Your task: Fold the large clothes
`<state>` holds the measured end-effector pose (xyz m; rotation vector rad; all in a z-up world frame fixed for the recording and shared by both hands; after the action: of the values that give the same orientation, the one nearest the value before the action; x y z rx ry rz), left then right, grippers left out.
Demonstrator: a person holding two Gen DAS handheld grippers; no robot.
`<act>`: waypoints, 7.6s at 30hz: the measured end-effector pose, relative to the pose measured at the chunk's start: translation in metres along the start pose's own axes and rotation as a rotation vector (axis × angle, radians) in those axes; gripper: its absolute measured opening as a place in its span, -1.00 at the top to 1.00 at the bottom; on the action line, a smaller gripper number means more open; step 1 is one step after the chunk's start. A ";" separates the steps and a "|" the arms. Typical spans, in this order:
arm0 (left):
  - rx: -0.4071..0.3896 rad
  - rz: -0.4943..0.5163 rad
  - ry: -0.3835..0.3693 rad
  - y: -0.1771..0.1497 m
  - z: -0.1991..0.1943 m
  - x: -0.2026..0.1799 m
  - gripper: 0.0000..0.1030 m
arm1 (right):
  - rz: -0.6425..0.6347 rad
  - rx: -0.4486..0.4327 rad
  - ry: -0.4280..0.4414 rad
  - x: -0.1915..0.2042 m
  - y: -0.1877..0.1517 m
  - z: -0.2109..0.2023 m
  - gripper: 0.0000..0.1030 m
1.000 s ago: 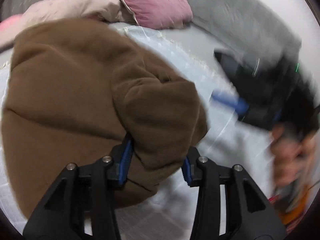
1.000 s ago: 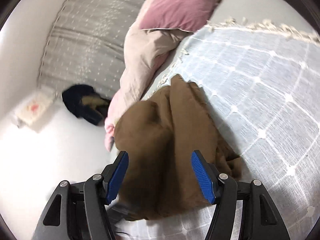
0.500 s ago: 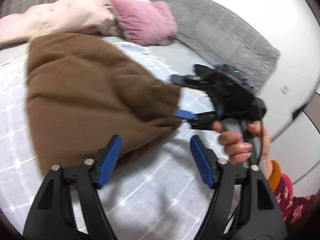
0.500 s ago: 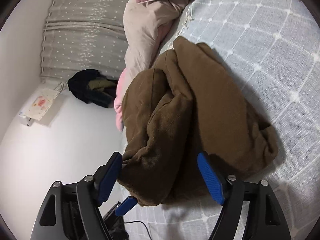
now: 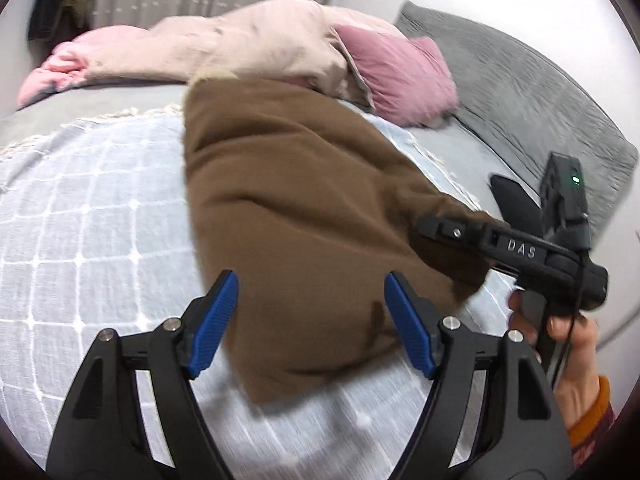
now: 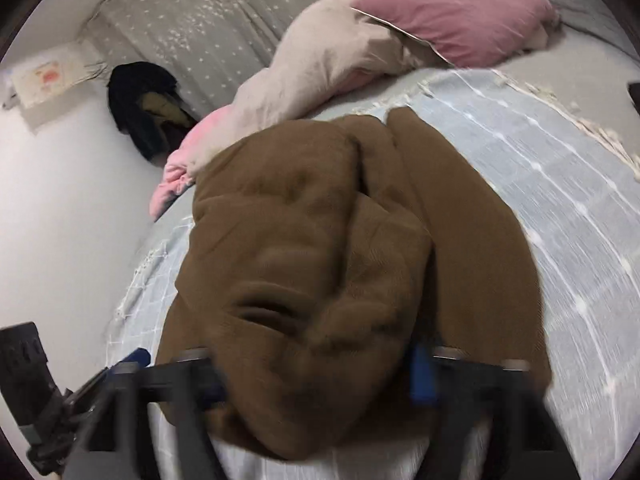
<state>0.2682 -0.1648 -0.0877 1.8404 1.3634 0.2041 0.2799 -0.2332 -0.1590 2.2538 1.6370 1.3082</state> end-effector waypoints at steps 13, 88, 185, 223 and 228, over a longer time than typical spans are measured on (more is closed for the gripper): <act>-0.083 0.079 0.005 0.039 0.054 -0.038 -0.47 | -0.027 -0.212 0.156 -0.019 0.069 -0.090 0.38; -0.083 -0.550 -0.290 0.098 -0.085 0.183 0.01 | 0.026 0.138 0.652 0.194 0.076 0.039 0.28; 0.039 -0.455 0.721 -0.113 -0.219 0.238 -0.98 | -0.557 0.278 -0.110 0.332 -0.129 0.027 -0.69; 0.044 -0.457 0.719 -0.115 -0.220 0.237 -0.98 | -0.571 0.296 -0.122 0.332 -0.134 0.028 -0.69; 0.046 -0.455 0.720 -0.114 -0.220 0.238 -0.98 | -0.570 0.296 -0.122 0.332 -0.134 0.029 -0.69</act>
<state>0.1575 0.1600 -0.0996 1.4833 2.2501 0.6378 0.2226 0.1040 -0.0486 1.7236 2.3046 0.8166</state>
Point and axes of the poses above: each gripper's, at about its wrist camera, not at the fingertips, and z roughly the way its jaws point, x to its left, y to its top, the point moved 10 cm from there along z, roughly the way its jaws point, and after that the axes turned 5 degrees about -z, right-handed, at the moved point
